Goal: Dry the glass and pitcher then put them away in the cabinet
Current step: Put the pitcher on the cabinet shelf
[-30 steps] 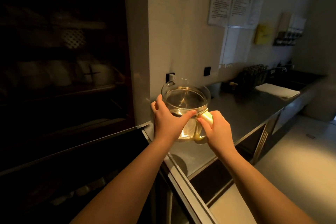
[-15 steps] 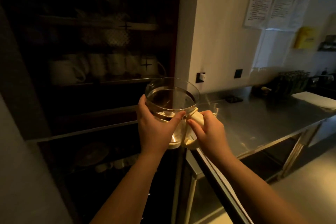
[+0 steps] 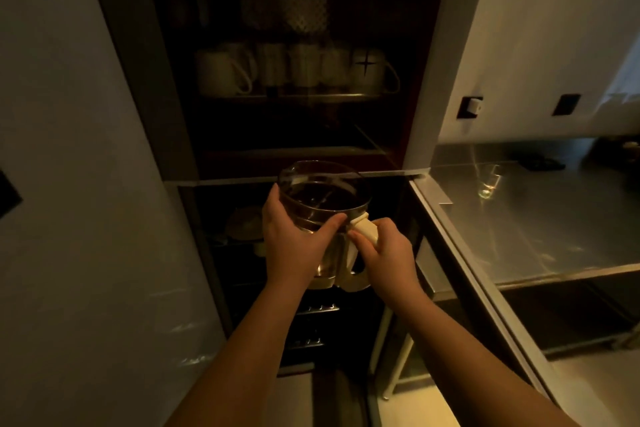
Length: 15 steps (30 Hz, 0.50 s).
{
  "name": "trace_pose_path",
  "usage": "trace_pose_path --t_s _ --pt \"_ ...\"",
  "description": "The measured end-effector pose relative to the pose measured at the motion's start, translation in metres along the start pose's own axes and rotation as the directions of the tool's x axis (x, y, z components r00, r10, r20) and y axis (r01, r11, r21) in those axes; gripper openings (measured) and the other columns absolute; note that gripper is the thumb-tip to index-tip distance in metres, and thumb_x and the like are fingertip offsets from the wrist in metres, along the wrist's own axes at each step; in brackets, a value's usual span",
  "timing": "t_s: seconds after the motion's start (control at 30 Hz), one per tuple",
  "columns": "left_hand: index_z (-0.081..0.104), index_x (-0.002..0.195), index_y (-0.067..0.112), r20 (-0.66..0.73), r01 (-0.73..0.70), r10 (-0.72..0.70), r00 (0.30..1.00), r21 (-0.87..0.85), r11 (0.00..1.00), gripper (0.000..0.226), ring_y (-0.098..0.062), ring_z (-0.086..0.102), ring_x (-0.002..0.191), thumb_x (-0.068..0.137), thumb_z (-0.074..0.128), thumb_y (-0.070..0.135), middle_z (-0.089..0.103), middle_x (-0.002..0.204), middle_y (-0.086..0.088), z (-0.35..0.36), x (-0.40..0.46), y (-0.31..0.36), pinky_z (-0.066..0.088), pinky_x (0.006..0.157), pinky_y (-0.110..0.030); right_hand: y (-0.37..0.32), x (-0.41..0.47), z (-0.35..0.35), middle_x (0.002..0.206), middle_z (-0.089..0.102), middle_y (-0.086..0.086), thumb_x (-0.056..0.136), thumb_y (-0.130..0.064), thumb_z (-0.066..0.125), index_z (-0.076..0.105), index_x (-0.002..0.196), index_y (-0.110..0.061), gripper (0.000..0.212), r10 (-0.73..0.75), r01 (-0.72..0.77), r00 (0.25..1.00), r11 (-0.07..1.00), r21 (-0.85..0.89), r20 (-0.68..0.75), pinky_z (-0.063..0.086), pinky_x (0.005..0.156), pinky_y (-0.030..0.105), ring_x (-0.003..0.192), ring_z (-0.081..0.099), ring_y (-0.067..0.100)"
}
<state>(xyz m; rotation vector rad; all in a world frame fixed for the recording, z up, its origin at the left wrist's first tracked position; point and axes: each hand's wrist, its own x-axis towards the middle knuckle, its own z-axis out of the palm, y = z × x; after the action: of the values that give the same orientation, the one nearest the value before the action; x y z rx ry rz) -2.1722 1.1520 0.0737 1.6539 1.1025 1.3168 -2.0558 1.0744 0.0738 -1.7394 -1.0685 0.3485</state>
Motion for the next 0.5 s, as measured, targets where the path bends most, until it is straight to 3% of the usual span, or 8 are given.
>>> trace_pose_path --t_s 0.07,0.2,0.33,0.4,0.5 --pt "0.017 0.15 0.028 0.022 0.046 -0.048 0.999 0.06 0.997 0.11 -0.022 0.034 0.137 0.063 0.081 0.052 0.03 0.152 0.0 -0.004 -0.004 -0.014 0.042 0.103 -0.041 0.009 -0.007 0.015 0.089 0.057 -0.009 0.092 -0.033 0.059 0.052 0.101 -0.023 0.015 0.036 -0.036 0.999 0.999 0.007 0.002 0.047 0.061 0.02 0.079 0.059 0.009" --pt "0.006 0.151 0.033 0.089 0.091 -0.106 0.99 0.167 0.982 0.115 -0.025 0.022 0.143 0.066 0.079 0.055 0.014 0.158 0.001 -0.009 -0.012 -0.036 0.037 0.106 -0.046 0.029 -0.02 0.04 0.086 0.056 -0.008 0.092 -0.034 0.059 0.054 0.101 -0.018 0.018 0.115 -0.114 0.993 0.992 0.063 -0.017 0.04 0.049 0.011 0.073 0.056 0.006" --pt "0.013 0.149 0.035 0.115 0.029 -0.061 0.992 0.261 0.965 0.105 -0.024 0.027 0.141 0.068 0.078 0.052 0.014 0.156 0.005 -0.013 -0.027 -0.056 0.038 0.108 -0.046 0.046 -0.029 0.056 0.094 0.056 -0.007 0.092 -0.037 0.058 0.054 0.11 -0.017 0.027 0.284 -0.272 0.958 0.94 0.206 -0.029 0.041 0.058 0.016 0.082 0.057 0.008" --pt "0.024 0.145 0.03 0.107 0.002 -0.03 0.994 0.253 0.967 0.094 -0.02 0.035 0.134 0.07 0.079 0.044 0.022 0.148 0.006 -0.014 -0.039 -0.064 0.043 0.101 -0.033 0.056 -0.031 0.061 0.099 0.059 -0.002 0.092 -0.038 0.058 0.057 0.111 -0.015 0.03 0.338 -0.318 0.941 0.907 0.278 -0.027 0.043 0.062 0.02 0.087 0.058 0.011" --pt "0.04 0.134 0.022 0.091 0.012 -0.036 0.995 0.25 0.968 0.074 -0.014 0.044 0.121 0.072 0.081 0.033 0.033 0.138 0.002 -0.015 -0.057 -0.07 0.037 0.081 -0.009 0.065 -0.035 0.064 0.1 0.062 0.004 0.093 -0.036 0.057 0.06 0.108 -0.012 0.029 0.39 -0.355 0.921 0.847 0.396 -0.008 0.044 0.064 0.023 0.09 0.061 0.018"
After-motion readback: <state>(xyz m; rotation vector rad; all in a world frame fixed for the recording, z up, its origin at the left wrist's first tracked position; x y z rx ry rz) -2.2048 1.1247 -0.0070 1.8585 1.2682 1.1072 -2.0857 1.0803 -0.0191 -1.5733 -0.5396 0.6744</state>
